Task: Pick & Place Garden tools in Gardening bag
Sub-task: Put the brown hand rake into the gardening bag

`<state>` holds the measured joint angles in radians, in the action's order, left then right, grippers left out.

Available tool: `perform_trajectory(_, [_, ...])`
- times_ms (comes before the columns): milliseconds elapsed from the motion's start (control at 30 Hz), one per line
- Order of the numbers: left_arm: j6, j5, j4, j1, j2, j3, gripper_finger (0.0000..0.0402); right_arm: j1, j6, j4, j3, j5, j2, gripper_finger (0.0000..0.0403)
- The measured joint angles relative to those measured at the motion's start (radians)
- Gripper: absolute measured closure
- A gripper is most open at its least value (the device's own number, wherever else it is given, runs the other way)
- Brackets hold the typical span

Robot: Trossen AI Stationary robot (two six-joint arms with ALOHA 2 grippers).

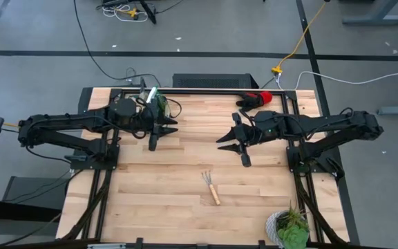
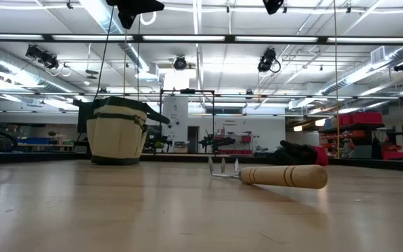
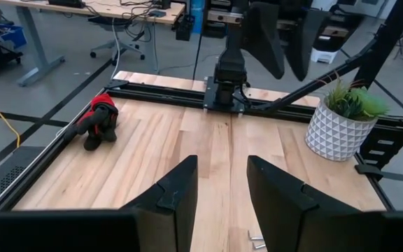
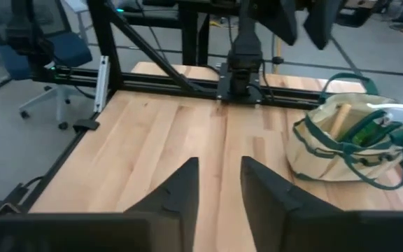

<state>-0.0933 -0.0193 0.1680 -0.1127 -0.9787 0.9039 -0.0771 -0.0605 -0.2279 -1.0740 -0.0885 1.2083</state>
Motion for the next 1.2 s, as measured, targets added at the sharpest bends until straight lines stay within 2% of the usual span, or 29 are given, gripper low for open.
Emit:
perform_trajectory(200, [0.000,0.000,0.000,0.000,0.000,0.000,0.0271,-0.021,0.001,0.000,0.000,-0.010,0.000,0.0245])
perform_trajectory(400, [0.001,0.000,0.000,0.000,0.000,0.000,0.0271,-0.025,0.020,-0.018,-0.008,-0.009,0.000,0.0222])
perform_trajectory(667, [0.002,0.000,0.001,0.000,0.001,0.000,0.0271,-0.025,-0.012,-0.172,-0.134,-0.007,0.050,0.0218])
perform_trajectory(967, [0.002,0.000,-0.003,0.000,0.008,-0.001,0.0271,-0.030,-0.137,-0.387,-0.302,-0.036,0.164,0.0218])
perform_trajectory(1200, [0.003,0.018,0.005,-0.002,0.040,-0.001,0.0271,-0.030,-0.214,-0.431,-0.324,-0.060,0.206,0.0218])
